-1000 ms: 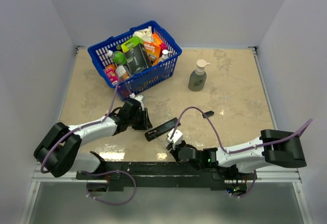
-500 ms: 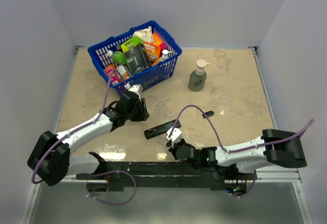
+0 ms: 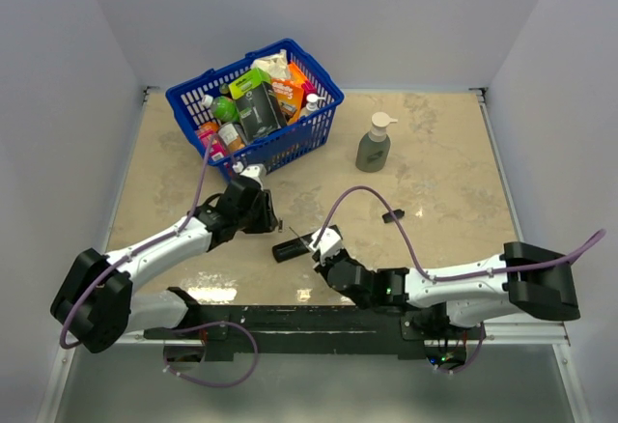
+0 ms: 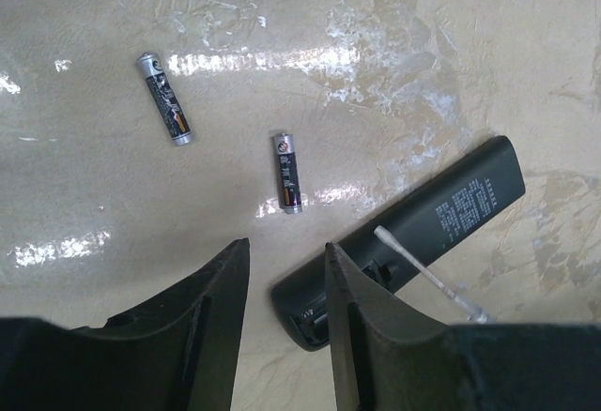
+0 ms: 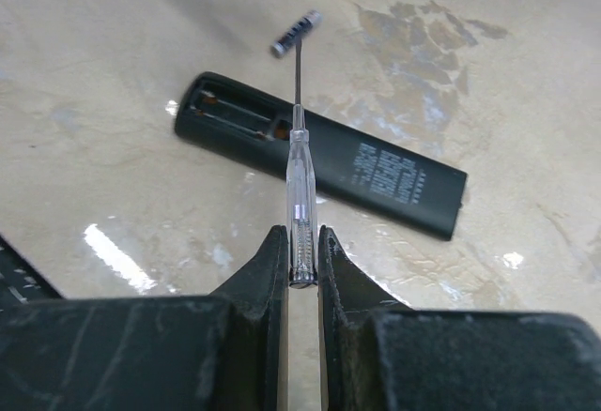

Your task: Unload the batteries from the remote control

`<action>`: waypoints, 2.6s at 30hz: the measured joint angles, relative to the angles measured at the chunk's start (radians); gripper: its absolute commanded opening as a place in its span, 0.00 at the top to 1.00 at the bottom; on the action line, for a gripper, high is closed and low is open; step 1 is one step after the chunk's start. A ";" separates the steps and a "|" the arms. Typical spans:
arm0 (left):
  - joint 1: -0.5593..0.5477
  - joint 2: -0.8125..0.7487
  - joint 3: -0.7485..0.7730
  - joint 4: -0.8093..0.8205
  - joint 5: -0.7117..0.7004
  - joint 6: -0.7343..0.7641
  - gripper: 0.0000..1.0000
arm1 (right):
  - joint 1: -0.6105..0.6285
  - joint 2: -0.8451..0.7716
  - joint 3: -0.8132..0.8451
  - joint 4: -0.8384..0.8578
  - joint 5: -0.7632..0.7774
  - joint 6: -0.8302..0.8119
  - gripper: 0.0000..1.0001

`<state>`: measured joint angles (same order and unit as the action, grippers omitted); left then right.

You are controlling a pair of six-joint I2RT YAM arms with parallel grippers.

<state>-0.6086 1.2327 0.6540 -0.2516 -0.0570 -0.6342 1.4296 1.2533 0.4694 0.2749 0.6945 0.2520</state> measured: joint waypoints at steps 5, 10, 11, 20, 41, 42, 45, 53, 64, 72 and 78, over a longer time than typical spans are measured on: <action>0.000 -0.008 -0.013 -0.001 -0.001 0.000 0.56 | -0.044 -0.034 0.001 -0.043 -0.001 -0.016 1.00; 0.000 -0.012 -0.013 -0.003 -0.011 -0.001 0.56 | -0.055 -0.057 0.042 -0.095 0.017 0.001 1.00; 0.000 -0.018 -0.013 -0.005 -0.014 -0.001 0.56 | -0.056 -0.056 0.055 -0.113 0.032 0.021 1.00; 0.003 -0.286 -0.022 0.024 0.013 0.078 0.00 | -0.103 -0.071 0.129 -0.391 0.134 0.302 1.00; 0.005 -0.539 0.030 -0.013 -0.021 0.314 0.00 | -0.317 -0.089 0.065 -0.494 0.098 0.519 0.92; 0.005 -0.533 0.030 -0.018 -0.024 0.317 0.00 | -0.317 -0.060 0.065 -0.489 0.098 0.531 0.92; 0.005 -0.515 0.030 -0.036 -0.026 0.323 0.00 | -0.317 -0.001 0.065 -0.475 0.097 0.555 0.87; 0.005 -0.529 0.030 -0.050 -0.035 0.338 0.00 | -0.317 0.090 0.065 -0.447 0.096 0.617 0.74; 0.005 -0.522 0.030 -0.051 -0.038 0.341 0.00 | -0.317 -0.130 0.114 -0.584 0.076 0.586 0.02; 0.005 -0.578 0.026 -0.024 0.029 0.343 0.00 | -0.317 -0.354 0.224 -0.628 -0.035 0.473 0.01; 0.005 -0.680 0.012 0.041 0.097 0.343 0.00 | -0.317 -0.490 0.307 -0.676 -0.091 0.505 0.01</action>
<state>-0.6041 0.5526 0.6659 -0.2108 0.0395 -0.2909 1.1122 0.7631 0.7769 -0.4011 0.6037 0.7567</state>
